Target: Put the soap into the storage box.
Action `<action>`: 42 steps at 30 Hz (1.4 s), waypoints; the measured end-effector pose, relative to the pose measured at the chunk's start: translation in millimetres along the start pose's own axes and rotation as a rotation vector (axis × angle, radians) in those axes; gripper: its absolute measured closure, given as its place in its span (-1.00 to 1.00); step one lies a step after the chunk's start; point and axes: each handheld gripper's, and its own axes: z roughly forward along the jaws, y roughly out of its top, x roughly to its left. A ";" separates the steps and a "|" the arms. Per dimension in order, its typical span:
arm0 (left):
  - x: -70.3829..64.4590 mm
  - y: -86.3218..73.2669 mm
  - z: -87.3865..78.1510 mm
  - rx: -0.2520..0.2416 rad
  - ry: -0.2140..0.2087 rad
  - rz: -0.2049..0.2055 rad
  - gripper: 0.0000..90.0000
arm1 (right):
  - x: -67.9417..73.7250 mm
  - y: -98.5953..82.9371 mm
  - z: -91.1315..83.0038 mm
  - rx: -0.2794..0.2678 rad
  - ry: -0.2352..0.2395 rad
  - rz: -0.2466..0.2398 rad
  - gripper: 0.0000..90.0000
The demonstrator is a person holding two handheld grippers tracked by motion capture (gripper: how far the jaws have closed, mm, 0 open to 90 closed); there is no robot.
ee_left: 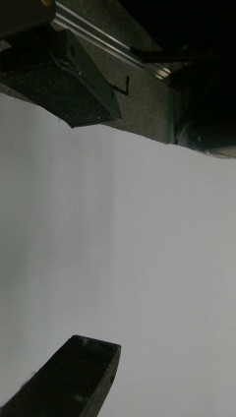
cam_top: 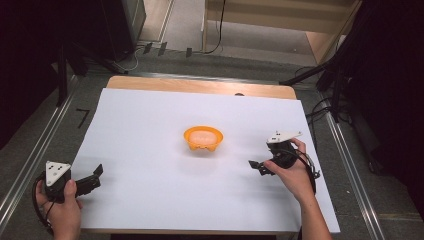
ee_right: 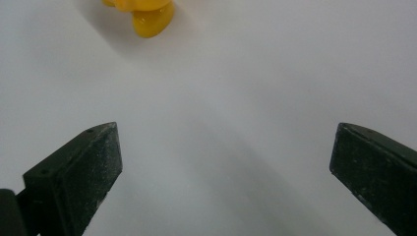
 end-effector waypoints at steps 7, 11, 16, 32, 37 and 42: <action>-0.1 0.0 -0.1 0.001 0.000 0.001 -1.00 | -1.0 -14.7 -13.3 -0.018 -0.007 0.022 -1.00; -0.3 -0.1 0.1 -0.001 0.001 0.003 -1.00 | -2.5 -24.9 -20.9 -0.025 -0.019 0.030 -1.00; -0.6 -0.1 0.0 -0.002 0.005 0.003 -1.00 | -9.4 -40.5 -28.4 -0.040 -0.029 0.055 -1.00; -0.8 -0.1 -0.3 -0.002 0.006 0.005 -1.00 | -22.8 -97.3 -59.6 -0.098 -0.104 0.152 -1.00; -1.0 -0.1 -0.3 -0.002 0.007 0.006 -1.00 | -25.7 -114.2 -69.7 -0.107 -0.136 0.186 -1.00; -1.0 -0.2 -0.5 -0.002 0.010 0.006 -1.00 | -26.2 -128.9 -79.8 -0.143 -0.162 0.218 -1.00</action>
